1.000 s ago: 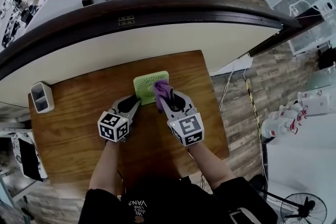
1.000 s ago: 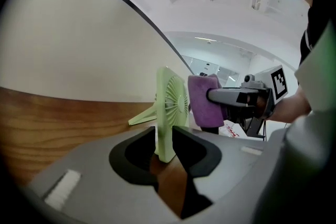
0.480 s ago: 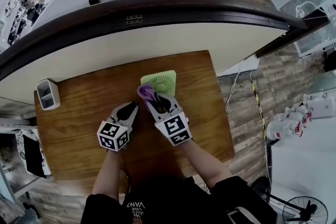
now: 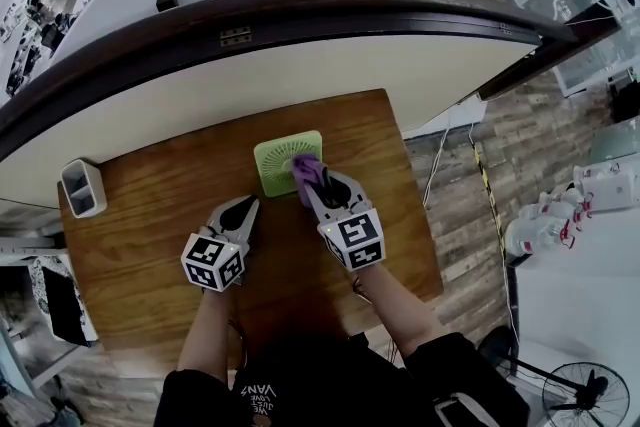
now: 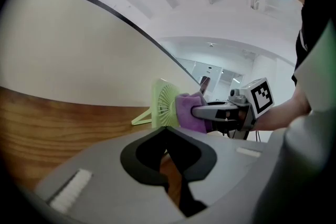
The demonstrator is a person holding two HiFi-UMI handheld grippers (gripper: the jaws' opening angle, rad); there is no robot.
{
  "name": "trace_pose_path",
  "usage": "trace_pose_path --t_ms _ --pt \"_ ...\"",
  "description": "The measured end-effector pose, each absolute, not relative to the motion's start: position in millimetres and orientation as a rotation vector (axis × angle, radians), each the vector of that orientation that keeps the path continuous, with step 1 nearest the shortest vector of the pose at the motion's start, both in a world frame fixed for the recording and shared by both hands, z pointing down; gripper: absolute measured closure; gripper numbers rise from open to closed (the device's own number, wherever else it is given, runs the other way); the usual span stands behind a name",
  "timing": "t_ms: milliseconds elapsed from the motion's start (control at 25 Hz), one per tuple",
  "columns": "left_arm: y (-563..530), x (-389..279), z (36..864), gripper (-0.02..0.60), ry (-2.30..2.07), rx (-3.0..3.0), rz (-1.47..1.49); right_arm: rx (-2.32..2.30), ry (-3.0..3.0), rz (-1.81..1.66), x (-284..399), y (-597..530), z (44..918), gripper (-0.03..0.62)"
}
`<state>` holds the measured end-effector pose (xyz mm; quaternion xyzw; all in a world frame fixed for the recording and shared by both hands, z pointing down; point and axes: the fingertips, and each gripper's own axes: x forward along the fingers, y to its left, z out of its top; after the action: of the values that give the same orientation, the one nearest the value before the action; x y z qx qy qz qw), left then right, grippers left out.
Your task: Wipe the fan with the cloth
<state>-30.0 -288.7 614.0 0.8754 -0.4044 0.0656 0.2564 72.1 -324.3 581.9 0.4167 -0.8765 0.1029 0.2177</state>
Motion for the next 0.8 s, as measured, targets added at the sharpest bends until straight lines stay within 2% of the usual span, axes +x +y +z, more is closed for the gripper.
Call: trace_pose_path --t_ms 480,800 --pt "-281 -31 598 0.571 -1.115 2.384 0.14 1.309 -2.307 0.343 123 -338 591 0.499" --pt "-273 -39 588 0.571 -1.144 2.377 0.104 1.216 -2.409 0.367 76 -307 584 0.499"
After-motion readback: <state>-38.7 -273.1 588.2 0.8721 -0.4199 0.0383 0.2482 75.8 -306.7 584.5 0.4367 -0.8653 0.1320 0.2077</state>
